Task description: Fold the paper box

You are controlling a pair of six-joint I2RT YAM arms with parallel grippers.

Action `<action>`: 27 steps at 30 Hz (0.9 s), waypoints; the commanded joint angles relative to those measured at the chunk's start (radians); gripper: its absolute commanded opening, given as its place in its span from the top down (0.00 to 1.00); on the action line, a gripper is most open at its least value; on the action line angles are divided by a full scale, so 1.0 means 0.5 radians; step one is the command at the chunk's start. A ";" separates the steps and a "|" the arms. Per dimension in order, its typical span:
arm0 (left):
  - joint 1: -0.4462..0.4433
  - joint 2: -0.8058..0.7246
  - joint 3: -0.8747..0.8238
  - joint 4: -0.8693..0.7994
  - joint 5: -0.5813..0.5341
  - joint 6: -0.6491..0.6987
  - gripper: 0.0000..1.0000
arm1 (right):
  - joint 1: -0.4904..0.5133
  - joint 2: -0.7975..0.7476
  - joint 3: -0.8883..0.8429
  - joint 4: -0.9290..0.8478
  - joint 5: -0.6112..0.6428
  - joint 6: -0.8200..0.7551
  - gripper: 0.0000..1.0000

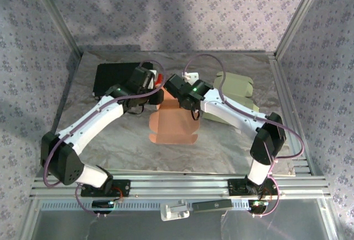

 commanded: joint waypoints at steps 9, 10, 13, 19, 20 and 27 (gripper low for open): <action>0.010 0.124 0.113 0.121 -0.179 0.116 0.83 | -0.004 -0.117 -0.034 0.016 -0.078 0.034 1.00; 0.009 0.133 0.119 0.126 -0.192 0.113 0.86 | -0.003 -0.115 -0.037 0.015 -0.079 0.037 1.00; -0.030 0.170 0.133 0.109 -0.303 0.109 0.94 | -0.001 -0.118 -0.058 0.018 -0.083 0.055 1.00; -0.193 0.208 0.155 -0.003 -0.761 0.042 1.00 | -0.006 -0.110 -0.074 -0.029 -0.056 0.128 1.00; -0.217 0.220 0.167 -0.049 -0.857 0.012 1.00 | -0.006 -0.109 -0.074 -0.034 -0.055 0.135 1.00; -0.348 0.223 0.160 -0.157 -1.247 -0.181 1.00 | -0.007 -0.101 -0.072 -0.040 -0.055 0.180 1.00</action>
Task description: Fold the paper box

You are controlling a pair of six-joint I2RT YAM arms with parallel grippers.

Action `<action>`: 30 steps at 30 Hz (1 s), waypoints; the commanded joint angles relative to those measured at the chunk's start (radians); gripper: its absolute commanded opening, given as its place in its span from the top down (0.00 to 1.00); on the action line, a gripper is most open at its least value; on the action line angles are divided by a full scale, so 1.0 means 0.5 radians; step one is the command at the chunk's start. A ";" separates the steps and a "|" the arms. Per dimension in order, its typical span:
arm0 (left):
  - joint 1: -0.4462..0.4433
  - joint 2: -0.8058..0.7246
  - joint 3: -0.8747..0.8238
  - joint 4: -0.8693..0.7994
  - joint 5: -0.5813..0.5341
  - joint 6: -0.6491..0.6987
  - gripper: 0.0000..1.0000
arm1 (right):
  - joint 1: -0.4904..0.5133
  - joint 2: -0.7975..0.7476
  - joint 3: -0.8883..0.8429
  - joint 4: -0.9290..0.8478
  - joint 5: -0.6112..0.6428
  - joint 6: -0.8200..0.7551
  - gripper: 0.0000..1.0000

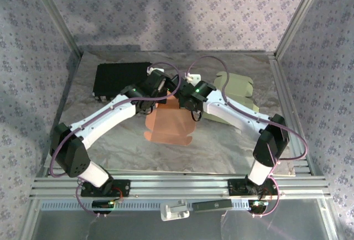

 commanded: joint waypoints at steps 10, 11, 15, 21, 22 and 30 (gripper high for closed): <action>-0.151 0.024 0.022 -0.169 -0.554 -0.153 1.00 | 0.004 -0.044 -0.043 -0.080 0.045 0.076 1.00; -0.162 0.015 0.021 -0.160 -0.537 -0.142 0.97 | 0.002 -0.049 -0.049 -0.077 0.042 0.080 1.00; -0.176 -0.119 -0.030 -0.048 -0.351 -0.089 0.54 | -0.020 -0.065 -0.068 -0.065 0.016 0.093 1.00; -0.132 -0.312 -0.093 0.062 -0.079 0.017 0.30 | -0.060 -0.077 -0.087 -0.028 -0.053 0.097 1.00; -0.112 -0.315 -0.092 0.067 -0.025 0.043 0.29 | -0.065 -0.078 -0.086 -0.026 -0.062 0.099 1.00; -0.036 -0.189 -0.025 0.027 0.130 0.166 0.38 | -0.082 -0.074 -0.087 -0.028 -0.127 0.113 1.00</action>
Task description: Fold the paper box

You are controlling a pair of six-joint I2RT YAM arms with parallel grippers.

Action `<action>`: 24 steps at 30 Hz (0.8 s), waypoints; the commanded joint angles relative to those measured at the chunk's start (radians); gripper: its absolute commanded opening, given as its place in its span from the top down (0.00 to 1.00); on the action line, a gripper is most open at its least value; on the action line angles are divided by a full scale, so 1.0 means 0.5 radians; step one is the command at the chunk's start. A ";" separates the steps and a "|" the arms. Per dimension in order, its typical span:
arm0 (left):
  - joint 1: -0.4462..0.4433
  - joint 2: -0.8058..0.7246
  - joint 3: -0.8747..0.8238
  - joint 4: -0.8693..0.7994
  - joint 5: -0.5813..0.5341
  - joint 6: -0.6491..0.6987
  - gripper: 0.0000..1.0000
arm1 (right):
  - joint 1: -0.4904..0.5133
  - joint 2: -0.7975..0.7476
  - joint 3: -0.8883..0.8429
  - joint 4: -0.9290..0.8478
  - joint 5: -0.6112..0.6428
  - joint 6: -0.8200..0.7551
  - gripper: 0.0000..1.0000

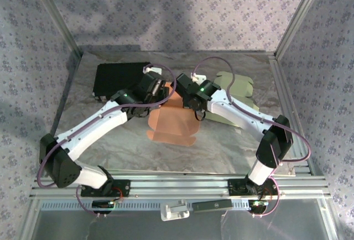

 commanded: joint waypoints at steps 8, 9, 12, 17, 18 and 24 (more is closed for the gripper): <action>0.074 0.204 0.156 0.014 0.016 0.154 0.60 | -0.011 -0.037 -0.025 0.012 -0.087 0.041 1.00; 0.078 0.215 0.161 0.021 0.000 0.162 0.63 | -0.012 -0.039 -0.025 0.014 -0.092 0.035 1.00; 0.085 0.257 0.186 0.024 -0.069 0.179 0.71 | -0.020 -0.038 -0.025 0.019 -0.114 0.034 1.00; 0.076 0.313 0.193 0.026 -0.175 0.170 1.00 | -0.026 -0.030 -0.037 0.030 -0.144 0.038 1.00; 0.072 0.327 0.198 0.013 -0.212 0.161 1.00 | -0.026 -0.030 -0.040 0.034 -0.147 0.045 1.00; -0.039 0.378 0.244 -0.138 -0.632 0.075 1.00 | -0.041 -0.018 -0.050 0.016 -0.150 0.101 1.00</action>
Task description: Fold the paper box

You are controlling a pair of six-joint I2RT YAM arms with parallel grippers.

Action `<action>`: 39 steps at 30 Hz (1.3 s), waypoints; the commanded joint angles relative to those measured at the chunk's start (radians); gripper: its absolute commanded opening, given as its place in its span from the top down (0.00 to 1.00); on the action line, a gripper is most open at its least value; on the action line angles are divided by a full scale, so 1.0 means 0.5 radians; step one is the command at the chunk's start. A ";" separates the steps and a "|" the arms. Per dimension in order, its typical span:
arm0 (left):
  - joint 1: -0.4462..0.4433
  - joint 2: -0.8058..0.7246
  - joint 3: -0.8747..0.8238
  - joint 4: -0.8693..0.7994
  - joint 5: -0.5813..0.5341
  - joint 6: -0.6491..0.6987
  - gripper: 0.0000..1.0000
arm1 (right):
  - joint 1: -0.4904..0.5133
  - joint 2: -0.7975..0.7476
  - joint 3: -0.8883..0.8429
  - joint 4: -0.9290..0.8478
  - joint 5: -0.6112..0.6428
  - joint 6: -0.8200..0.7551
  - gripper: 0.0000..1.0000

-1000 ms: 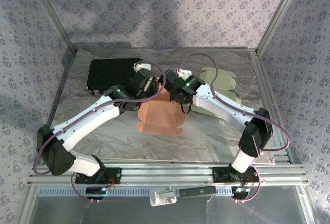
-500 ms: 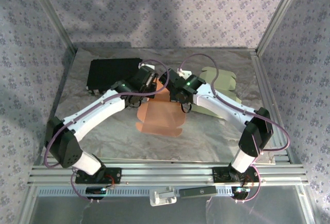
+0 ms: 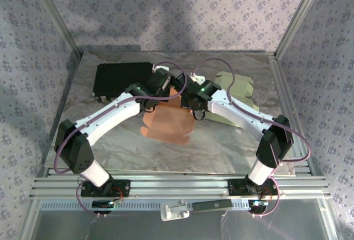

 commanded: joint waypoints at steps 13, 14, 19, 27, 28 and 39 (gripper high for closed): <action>-0.198 -0.107 0.129 -0.289 -0.429 -0.270 0.35 | -0.057 -0.069 -0.128 -0.056 0.020 0.173 1.00; -0.217 -0.144 0.141 -0.314 -0.411 -0.310 0.31 | -0.071 -0.081 -0.146 -0.043 0.017 0.181 1.00; -0.305 -0.345 0.156 -0.443 -0.334 -0.553 0.26 | -0.133 -0.138 -0.269 0.050 -0.023 0.270 1.00; -0.534 -0.980 -0.452 -0.354 -0.049 -1.249 0.35 | -0.435 -0.357 -0.779 0.477 -0.363 0.701 1.00; -0.550 -1.033 -0.551 -0.295 0.029 -1.326 0.35 | -0.464 -0.379 -0.835 0.532 -0.395 0.777 1.00; -0.629 -0.795 -0.747 0.145 0.435 -1.470 0.28 | -0.552 -0.375 -1.103 0.815 -0.646 1.397 1.00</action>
